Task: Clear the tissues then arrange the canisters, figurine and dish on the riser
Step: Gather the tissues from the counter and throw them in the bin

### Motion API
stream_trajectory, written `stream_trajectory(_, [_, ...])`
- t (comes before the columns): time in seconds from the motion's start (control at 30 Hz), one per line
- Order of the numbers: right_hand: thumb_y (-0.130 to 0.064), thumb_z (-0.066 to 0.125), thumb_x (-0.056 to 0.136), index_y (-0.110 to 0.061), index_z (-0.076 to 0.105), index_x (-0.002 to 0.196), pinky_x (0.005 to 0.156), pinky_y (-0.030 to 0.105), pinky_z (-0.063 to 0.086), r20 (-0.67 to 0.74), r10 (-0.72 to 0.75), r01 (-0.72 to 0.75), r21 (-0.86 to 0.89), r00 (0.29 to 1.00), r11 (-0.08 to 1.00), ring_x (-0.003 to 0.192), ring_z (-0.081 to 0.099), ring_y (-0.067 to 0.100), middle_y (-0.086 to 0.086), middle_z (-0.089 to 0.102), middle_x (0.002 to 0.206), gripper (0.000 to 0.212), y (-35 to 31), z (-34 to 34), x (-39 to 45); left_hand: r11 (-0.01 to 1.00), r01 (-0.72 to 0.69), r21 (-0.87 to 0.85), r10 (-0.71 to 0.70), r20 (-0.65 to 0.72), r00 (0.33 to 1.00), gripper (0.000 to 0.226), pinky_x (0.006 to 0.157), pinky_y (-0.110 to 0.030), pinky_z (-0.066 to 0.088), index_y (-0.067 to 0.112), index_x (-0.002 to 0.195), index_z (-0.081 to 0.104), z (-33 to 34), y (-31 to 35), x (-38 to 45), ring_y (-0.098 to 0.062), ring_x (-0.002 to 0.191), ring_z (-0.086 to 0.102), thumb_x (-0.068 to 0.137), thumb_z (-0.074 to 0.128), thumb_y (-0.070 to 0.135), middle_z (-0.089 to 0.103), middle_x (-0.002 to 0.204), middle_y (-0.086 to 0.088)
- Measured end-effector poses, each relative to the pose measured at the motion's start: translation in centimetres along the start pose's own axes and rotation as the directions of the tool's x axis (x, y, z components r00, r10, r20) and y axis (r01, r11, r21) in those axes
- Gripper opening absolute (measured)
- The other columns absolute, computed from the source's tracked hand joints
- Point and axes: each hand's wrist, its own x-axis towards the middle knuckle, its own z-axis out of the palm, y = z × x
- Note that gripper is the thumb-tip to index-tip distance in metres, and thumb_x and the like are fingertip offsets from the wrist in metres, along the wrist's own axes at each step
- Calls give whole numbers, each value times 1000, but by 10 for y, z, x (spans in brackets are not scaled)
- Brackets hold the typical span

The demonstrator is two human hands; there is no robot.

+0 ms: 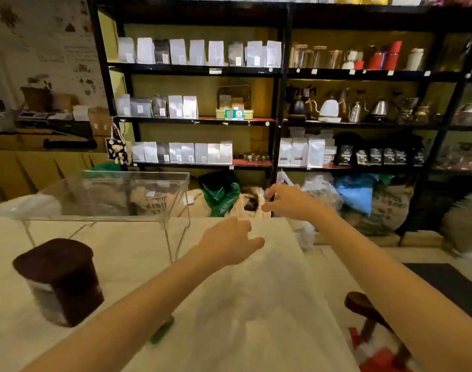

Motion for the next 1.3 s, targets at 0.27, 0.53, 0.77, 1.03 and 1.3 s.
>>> stream_trajectory(0.27, [-28,55,86,-13,48,127,84,31,41,189,-22,37,-74,982,997,114,52,28,12,52,132,44,29,57,18,993,-117,33,102,295,950,57,107,-37,34,23,143,26,53,-1,0,-24,131,38,91,47,35,38,145,-5])
stream_trajectory(0.53, [-23,51,86,-24,46,131,93,37,40,261,-90,141,-183,961,973,121,45,30,11,44,137,45,45,99,35,958,-263,114,218,306,927,40,87,-43,46,15,124,50,78,-9,1,-32,104,53,84,53,17,52,117,-14])
stream_trajectory(0.77, [-19,49,89,-17,57,122,88,37,44,174,-130,162,-186,976,969,114,52,30,11,54,129,34,50,101,27,945,-281,170,242,217,946,20,73,-37,43,6,97,64,82,-5,-1,-31,93,55,83,49,7,56,110,-14])
stream_trajectory(1.03, [-11,54,83,-8,65,107,78,37,49,186,-191,220,-151,964,964,101,58,30,13,65,112,27,54,90,-2,958,-196,208,172,130,976,28,62,-29,27,12,54,38,80,7,-19,-23,74,42,78,48,3,42,83,-6])
stream_trajectory(1.3, [-8,58,81,-15,60,109,69,31,49,-9,-257,257,70,966,964,86,57,22,7,62,101,28,47,55,-44,985,-124,123,129,-33,991,17,70,-39,46,-1,84,64,67,16,-59,-23,75,44,76,49,2,60,91,-15])
